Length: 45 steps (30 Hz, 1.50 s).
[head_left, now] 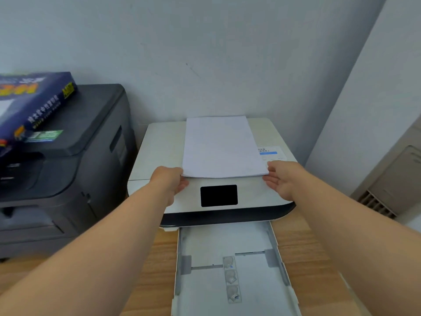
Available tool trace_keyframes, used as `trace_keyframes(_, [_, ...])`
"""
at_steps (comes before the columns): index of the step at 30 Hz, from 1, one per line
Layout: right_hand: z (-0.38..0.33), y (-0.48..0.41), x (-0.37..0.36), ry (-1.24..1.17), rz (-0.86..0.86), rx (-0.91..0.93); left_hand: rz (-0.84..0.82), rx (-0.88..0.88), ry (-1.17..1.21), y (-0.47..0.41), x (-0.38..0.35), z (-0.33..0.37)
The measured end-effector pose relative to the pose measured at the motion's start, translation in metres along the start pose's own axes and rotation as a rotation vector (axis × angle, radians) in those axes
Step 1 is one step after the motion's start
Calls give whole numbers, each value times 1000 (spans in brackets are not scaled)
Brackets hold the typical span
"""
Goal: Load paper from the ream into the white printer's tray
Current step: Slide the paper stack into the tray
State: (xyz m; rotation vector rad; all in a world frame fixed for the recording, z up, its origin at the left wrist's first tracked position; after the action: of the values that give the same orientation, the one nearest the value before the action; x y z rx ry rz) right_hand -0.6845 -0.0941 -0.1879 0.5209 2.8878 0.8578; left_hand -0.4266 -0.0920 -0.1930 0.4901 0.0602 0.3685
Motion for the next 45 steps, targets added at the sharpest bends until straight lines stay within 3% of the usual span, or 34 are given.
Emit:
trace_keyframes(9, [4,-4,-8,-27,-7,34,36,-11,-42,1,-8,-3])
trace_keyframes(18, [53,63,51,-112,-285,-131,-378,223,234,70,33,-42])
trace_keyframes(24, [57,60,49,-83,-450,-166,-412,198,60,71,30,-49])
trace_keyframes(29, [58,52,34,58,-283,-116,-352,52,-180,69,15,-50])
trace_keyframes(34, [63,63,29,288,-160,97,-320,-129,-356,77,16,-54])
trace_keyframes(41, [97,102,43,309,-147,203,-431,-248,-358,116,36,-76])
trace_keyframes(45, [131,121,56,279,-128,204,-461,-227,-354,138,50,-105])
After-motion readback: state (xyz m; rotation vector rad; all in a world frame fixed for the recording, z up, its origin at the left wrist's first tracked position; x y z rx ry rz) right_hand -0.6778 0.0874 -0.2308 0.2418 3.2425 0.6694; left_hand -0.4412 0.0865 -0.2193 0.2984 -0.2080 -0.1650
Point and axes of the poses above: each hand's wrist, its own y-axis away from the middle knuckle, its own x-axis out of the back of the hand, z = x × y, the point moved 3 cm from there along -y, towards the middle knuckle, and after that the axes turned 2 degrees about y, right-handed, at the moved point
